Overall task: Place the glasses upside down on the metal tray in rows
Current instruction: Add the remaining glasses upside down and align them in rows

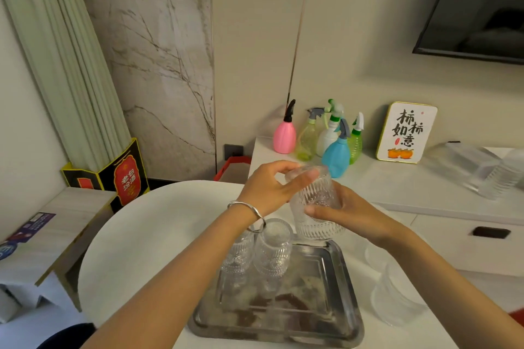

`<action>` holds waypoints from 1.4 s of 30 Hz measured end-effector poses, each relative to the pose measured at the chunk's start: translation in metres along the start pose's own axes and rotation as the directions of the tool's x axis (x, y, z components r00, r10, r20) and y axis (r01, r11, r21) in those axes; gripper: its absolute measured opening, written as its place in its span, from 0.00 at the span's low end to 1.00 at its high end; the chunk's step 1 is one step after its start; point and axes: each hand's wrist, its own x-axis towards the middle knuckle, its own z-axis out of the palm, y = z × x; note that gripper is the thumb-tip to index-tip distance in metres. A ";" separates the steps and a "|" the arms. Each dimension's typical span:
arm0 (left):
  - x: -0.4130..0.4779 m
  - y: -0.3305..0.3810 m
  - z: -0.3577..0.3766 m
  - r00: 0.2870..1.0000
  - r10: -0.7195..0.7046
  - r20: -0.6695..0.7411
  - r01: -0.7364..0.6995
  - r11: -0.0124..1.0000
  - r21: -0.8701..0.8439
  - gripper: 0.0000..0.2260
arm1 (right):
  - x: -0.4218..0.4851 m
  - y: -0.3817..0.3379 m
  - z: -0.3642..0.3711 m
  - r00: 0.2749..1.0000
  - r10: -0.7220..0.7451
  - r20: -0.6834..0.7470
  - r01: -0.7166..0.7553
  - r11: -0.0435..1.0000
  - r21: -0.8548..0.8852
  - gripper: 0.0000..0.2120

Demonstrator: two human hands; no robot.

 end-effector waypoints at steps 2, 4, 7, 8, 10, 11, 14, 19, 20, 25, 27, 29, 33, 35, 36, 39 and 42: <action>0.003 0.001 0.009 0.998 -0.007 0.056 0.005 0.999 0.041 0.20 | -0.008 0.012 -0.003 0.997 -0.012 -0.074 0.014 0.999 0.034 0.33; 0.003 -0.008 0.012 0.986 -0.041 0.164 0.032 0.998 0.056 0.27 | -0.014 0.029 -0.005 0.989 -0.002 -0.149 0.011 0.998 0.058 0.34; -0.005 -0.032 0.008 0.956 -0.158 0.246 0.097 0.966 0.241 0.35 | -0.020 0.059 -0.001 0.970 0.047 -0.240 -0.031 0.997 0.068 0.38; -0.009 -0.043 0.005 0.947 -0.196 0.253 0.083 0.914 0.397 0.36 | -0.021 0.070 0.002 0.963 0.039 -0.266 -0.022 0.998 0.066 0.37; -0.016 -0.059 0.000 0.929 -0.243 0.281 -0.006 0.747 0.665 0.39 | -0.022 0.088 0.012 0.944 0.025 -0.329 -0.009 0.999 0.048 0.35; -0.018 -0.065 -0.001 0.919 -0.261 0.294 -0.030 0.700 0.713 0.40 | -0.021 0.096 0.018 0.933 0.024 -0.360 -0.009 0.999 0.045 0.35; -0.022 -0.078 -0.003 0.899 -0.311 0.307 0.015 0.725 0.689 0.40 | -0.018 0.119 0.038 0.908 -0.009 -0.418 0.033 0.998 0.050 0.35; -0.024 -0.088 -0.003 0.906 -0.320 0.276 0.088 0.781 0.618 0.33 | -0.012 0.139 0.052 0.914 -0.013 -0.407 0.042 0.997 0.064 0.35; -0.024 -0.089 -0.002 0.911 -0.312 0.269 0.087 0.785 0.613 0.33 | -0.011 0.142 0.053 0.915 -0.010 -0.403 0.039 0.997 0.063 0.35; -0.027 -0.090 -0.003 0.923 -0.292 0.250 0.090 0.796 0.598 0.33 | -0.010 0.150 0.057 0.911 -0.012 -0.412 0.035 0.998 0.049 0.36; -0.027 -0.090 -0.002 0.925 -0.287 0.249 0.085 0.795 0.601 0.33 | -0.009 0.151 0.059 0.910 -0.010 -0.415 0.033 0.998 0.049 0.37; -0.027 -0.090 -0.002 0.926 -0.284 0.248 0.080 0.792 0.606 0.33 | -0.008 0.150 0.062 0.915 -0.005 -0.405 0.027 0.998 0.049 0.38; -0.027 -0.089 -0.002 0.925 -0.283 0.252 0.076 0.789 0.609 0.32 | -0.005 0.149 0.067 0.913 -0.005 -0.407 0.026 0.999 0.047 0.39; -0.027 -0.089 -0.002 0.925 -0.279 0.257 0.071 0.793 0.605 0.32 | -0.004 0.148 0.068 0.914 -0.002 -0.407 0.023 0.999 0.046 0.39; -0.027 -0.089 -0.002 0.925 -0.277 0.260 0.069 0.795 0.603 0.32 | -0.004 0.148 0.068 0.914 0.000 -0.407 0.021 0.999 0.048 0.39; -0.026 -0.090 -0.002 0.921 -0.283 0.268 0.071 0.798 0.598 0.32 | -0.006 0.145 0.067 0.916 0.000 -0.402 0.028 0.998 0.065 0.40; -0.026 -0.093 -0.002 0.919 -0.287 0.271 0.071 0.796 0.601 0.34 | -0.010 0.138 0.066 0.924 -0.005 -0.383 0.051 0.993 0.109 0.41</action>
